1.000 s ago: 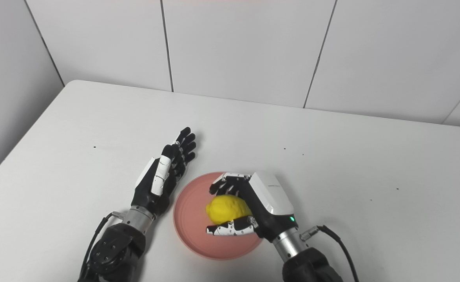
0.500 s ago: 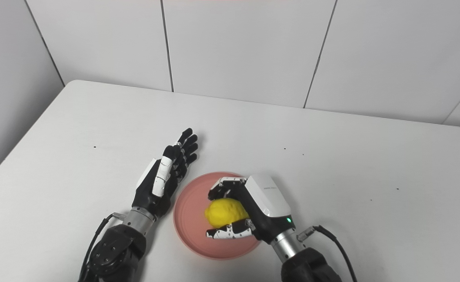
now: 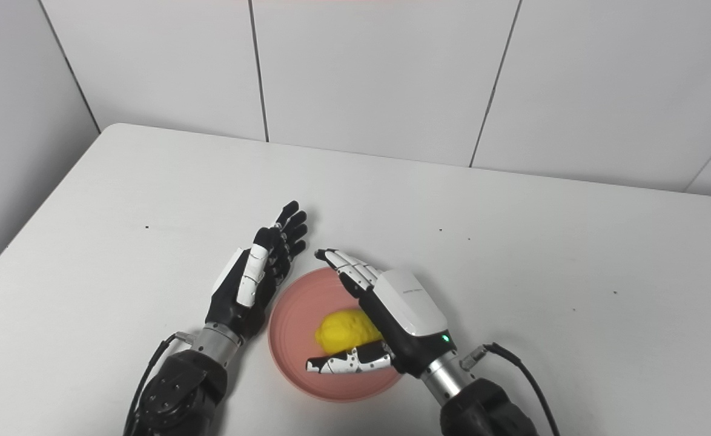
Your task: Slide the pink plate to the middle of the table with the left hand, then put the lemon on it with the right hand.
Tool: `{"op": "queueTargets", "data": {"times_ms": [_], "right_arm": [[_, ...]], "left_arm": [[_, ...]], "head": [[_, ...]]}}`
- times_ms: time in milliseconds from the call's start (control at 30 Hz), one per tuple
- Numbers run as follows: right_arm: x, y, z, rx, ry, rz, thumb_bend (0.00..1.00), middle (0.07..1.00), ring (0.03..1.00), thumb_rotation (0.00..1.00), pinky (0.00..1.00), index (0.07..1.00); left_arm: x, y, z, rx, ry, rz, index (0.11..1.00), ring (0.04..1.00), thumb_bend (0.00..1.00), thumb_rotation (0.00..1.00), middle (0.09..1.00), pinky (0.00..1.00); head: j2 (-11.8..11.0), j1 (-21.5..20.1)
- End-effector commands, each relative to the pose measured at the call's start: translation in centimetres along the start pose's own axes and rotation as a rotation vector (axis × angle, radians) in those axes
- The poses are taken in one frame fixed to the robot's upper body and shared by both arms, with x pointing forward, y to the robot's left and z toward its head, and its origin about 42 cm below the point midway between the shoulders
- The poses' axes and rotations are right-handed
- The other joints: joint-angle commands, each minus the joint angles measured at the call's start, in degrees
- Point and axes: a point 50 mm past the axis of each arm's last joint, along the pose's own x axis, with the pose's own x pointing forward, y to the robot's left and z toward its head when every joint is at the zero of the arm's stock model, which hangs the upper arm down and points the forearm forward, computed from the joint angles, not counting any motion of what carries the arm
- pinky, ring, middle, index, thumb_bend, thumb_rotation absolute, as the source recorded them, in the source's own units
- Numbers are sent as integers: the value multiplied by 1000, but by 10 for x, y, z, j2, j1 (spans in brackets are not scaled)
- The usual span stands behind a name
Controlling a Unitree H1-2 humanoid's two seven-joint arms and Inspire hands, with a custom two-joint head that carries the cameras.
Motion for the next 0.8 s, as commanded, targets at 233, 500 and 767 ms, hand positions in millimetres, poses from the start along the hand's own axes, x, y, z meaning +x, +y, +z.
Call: {"op": "queueTargets", "data": {"times_ms": [233, 500, 767], "right_arm": [[6, -28, 19, -1, -141, -130, 590, 1000, 1000, 605, 999, 1000], [-5, -46, 16, 72, -95, -218, 597, 998, 987, 788, 1000, 1000], [-28, -56, -2, 282, 42, -298, 593, 1000, 1000, 868, 931, 1000]], "left_arm": [[-11, 3, 10, 7, -52, 20, 991, 993, 800, 1000, 1000, 1000], [-22, 15, 14, 20, -47, 33, 981, 984, 794, 999, 992, 976], [-36, 25, 14, 27, -22, 40, 982, 979, 815, 993, 988, 954]], "head": [[-7, -1], [-10, -8], [-13, -32]]}}
